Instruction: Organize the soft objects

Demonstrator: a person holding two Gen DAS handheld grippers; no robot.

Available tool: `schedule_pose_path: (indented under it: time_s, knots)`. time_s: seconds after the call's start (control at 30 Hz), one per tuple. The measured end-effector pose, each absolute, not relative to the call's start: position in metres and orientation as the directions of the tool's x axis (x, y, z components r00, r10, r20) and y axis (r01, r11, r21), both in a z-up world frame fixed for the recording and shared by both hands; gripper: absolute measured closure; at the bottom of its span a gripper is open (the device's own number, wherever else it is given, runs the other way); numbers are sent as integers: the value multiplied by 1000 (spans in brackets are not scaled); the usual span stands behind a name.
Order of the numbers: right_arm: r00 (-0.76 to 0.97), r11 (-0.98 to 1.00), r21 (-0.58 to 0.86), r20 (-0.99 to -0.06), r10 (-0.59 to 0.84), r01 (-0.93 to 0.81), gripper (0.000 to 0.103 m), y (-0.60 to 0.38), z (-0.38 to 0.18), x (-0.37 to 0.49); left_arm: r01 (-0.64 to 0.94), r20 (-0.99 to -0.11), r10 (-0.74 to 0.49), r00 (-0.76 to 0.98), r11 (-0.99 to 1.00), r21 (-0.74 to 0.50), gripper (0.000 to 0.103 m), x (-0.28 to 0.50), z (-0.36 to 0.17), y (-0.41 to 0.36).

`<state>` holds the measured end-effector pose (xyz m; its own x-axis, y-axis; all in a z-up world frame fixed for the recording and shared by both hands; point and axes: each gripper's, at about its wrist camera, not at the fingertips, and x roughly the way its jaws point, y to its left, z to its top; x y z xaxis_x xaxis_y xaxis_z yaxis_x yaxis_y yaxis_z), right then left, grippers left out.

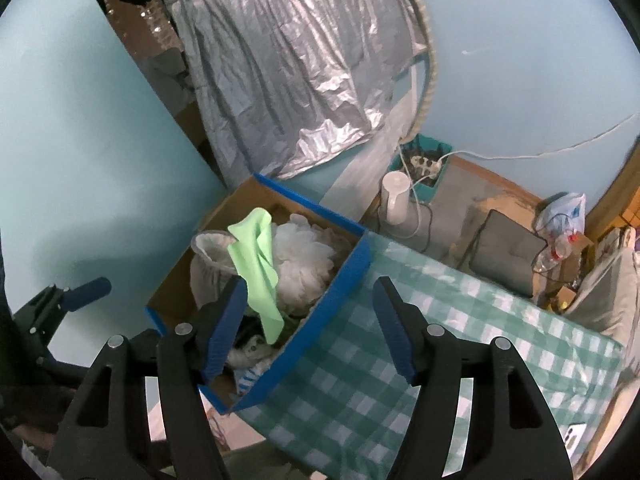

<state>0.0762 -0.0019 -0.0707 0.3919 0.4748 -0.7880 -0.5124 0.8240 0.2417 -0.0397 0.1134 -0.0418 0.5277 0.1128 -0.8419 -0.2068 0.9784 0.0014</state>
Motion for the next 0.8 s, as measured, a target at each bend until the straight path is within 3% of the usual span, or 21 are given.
schedule_pose_path:
  time_s: [0.13, 0.2, 0.8]
  knots:
    - [409, 832, 236, -783, 469, -502, 38, -15, -61, 73, -198, -833, 131, 537, 980, 26, 8, -38, -32, 100]
    - [424, 837, 223, -780, 461, -499, 37, -22, -54, 70, -191, -823, 142, 550, 981, 41, 1, -37, -25, 91]
    - [500, 872, 214, -749, 435, -440, 37, -70, -24, 59, -160, -801, 130, 584, 986, 43, 1, -24, 6, 55]
